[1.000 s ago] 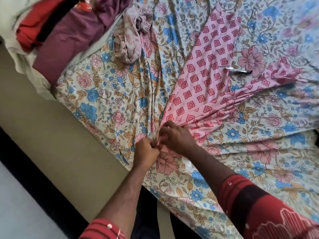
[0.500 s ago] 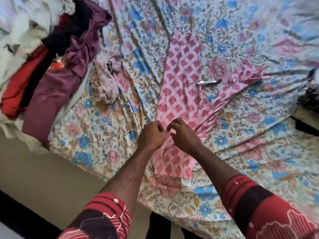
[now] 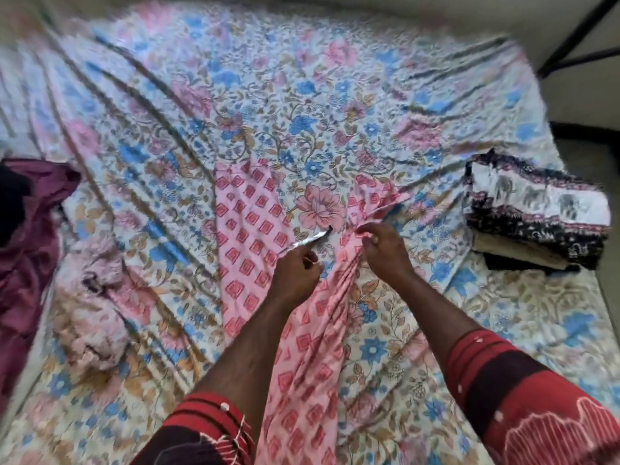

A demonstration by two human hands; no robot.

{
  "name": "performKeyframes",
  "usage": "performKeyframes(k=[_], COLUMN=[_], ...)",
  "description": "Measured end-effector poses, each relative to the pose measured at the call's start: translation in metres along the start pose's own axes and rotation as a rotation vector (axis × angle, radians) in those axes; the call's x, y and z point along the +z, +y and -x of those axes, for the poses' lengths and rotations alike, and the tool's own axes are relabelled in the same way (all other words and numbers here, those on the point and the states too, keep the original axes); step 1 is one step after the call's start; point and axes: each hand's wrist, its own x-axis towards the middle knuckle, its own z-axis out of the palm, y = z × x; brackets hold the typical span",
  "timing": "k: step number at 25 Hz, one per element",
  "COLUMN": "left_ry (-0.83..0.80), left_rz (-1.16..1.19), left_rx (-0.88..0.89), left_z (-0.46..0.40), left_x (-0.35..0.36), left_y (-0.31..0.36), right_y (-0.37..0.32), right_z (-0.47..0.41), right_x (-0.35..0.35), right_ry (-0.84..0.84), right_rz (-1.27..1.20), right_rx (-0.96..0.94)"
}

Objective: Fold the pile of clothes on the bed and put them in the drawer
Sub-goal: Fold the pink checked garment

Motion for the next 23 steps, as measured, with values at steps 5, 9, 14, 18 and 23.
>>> performKeyframes(k=[5,9,14,18,23], left_ry=[-0.055,-0.229,-0.342,-0.383,-0.165], left_rz=[0.148,0.184,0.372,0.647,0.996], left_rx=[-0.028,0.018,-0.01,-0.041,-0.201], left_z=[-0.052,-0.079,-0.108,-0.132,-0.157], left_x=[0.019,0.011,-0.007,-0.026,-0.062], left_y=[0.017,0.016,0.015,0.039,0.048], right_y=[0.006,0.015,-0.016,-0.085,-0.106], right_z=[-0.078,-0.121,-0.126,-0.109,-0.137], right_x=[-0.012,-0.002,-0.006,0.006,0.03], right_ry=[0.01,0.068,0.438,-0.017,-0.013], right_rz=[-0.391,-0.563,-0.672,-0.673,-0.768], right_rx=[0.445,0.627,0.413,-0.013,0.04])
